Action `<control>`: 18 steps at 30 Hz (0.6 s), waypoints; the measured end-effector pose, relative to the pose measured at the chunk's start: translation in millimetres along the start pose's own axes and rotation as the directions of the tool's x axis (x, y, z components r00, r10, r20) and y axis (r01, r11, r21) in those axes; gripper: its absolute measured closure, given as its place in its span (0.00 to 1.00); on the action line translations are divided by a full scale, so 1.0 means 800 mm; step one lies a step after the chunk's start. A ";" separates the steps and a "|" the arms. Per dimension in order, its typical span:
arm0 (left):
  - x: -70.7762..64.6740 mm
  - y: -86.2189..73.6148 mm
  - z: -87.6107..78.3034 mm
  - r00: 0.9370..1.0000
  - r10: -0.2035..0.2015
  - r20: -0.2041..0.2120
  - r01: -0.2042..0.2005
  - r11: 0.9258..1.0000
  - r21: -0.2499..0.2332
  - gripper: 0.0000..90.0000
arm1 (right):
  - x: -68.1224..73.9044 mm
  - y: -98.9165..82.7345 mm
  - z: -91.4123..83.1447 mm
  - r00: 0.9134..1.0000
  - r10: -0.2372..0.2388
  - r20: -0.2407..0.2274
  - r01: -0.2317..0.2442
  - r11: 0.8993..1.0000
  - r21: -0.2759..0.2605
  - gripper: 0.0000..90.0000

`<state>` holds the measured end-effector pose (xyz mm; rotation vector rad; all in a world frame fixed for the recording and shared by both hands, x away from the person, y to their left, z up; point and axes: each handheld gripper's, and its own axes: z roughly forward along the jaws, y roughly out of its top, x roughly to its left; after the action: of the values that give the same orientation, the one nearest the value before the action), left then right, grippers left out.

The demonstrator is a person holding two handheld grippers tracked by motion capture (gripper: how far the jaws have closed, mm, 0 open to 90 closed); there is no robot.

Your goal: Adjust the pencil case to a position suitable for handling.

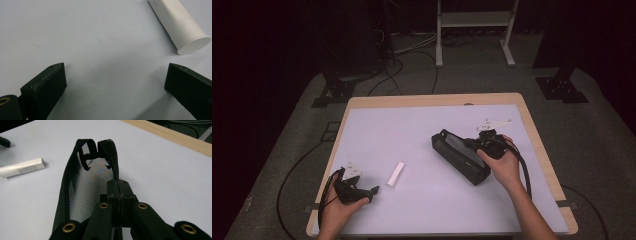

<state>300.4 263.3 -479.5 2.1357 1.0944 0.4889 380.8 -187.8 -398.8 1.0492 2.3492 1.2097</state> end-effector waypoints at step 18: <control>0.000 0.000 0.000 1.000 0.004 -0.001 -0.004 1.000 0.003 0.03 | 0.036 -0.013 0.004 0.993 -0.067 -0.095 0.069 0.997 0.023 0.98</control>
<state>300.4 263.5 -479.4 2.1403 1.0924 0.4901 358.0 -169.4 -406.8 0.9315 2.4569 1.2315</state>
